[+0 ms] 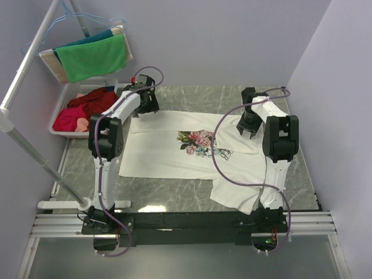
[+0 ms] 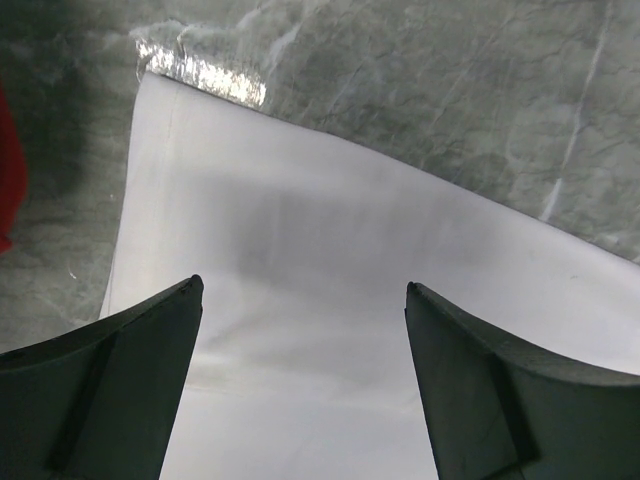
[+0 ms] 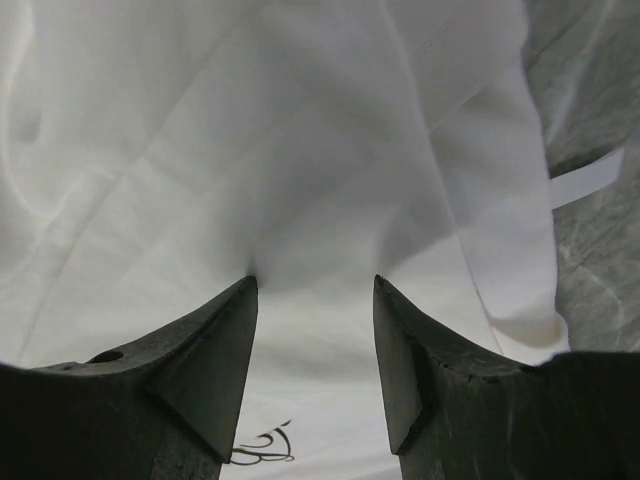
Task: Fold and stack the t-shirts
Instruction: Fold the tshirt
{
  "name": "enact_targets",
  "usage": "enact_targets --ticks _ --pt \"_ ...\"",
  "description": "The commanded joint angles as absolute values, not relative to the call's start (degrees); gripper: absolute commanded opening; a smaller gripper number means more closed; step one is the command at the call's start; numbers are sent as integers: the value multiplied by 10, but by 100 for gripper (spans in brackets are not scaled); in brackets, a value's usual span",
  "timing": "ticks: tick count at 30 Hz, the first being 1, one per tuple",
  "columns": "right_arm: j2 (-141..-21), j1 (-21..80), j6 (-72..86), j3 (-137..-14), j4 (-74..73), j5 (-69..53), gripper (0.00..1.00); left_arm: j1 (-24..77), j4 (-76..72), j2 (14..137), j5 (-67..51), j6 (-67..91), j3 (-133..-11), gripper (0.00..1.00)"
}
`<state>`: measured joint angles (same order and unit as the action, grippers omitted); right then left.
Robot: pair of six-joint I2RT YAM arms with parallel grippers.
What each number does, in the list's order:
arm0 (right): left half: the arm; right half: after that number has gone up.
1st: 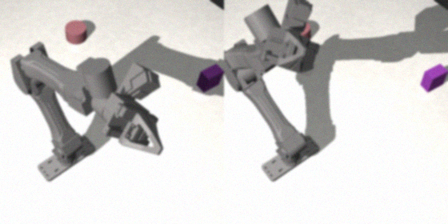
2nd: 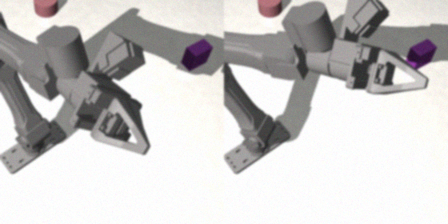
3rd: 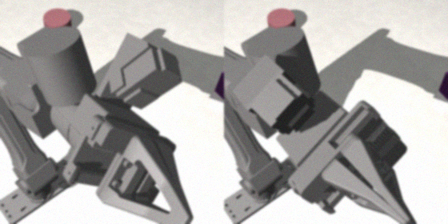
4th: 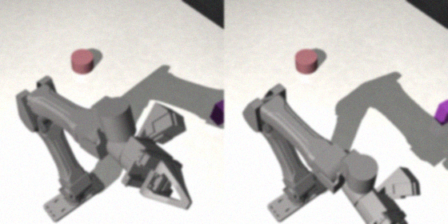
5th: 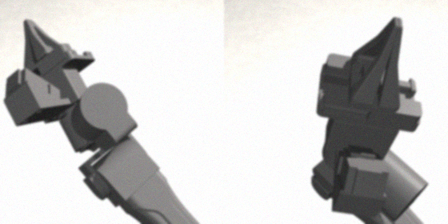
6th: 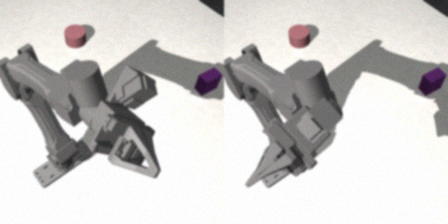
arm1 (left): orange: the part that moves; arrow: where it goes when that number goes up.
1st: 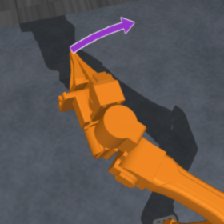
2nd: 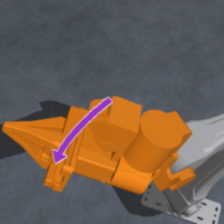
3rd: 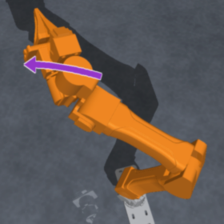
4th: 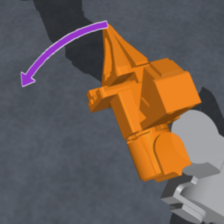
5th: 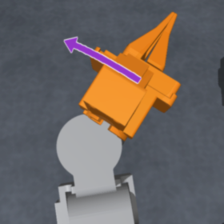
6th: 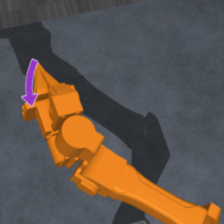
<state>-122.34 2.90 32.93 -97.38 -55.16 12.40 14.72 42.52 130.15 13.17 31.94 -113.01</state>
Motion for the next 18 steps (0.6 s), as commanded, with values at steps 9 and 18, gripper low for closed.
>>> enact_targets --ticks 9,18 --pt "-1277 31 306 -1013 -578 90 60 151 458 1349 124 329 -1117 88" --pt "-1377 18 293 -1191 -631 68 62 150 495 1409 145 327 -1203 89"
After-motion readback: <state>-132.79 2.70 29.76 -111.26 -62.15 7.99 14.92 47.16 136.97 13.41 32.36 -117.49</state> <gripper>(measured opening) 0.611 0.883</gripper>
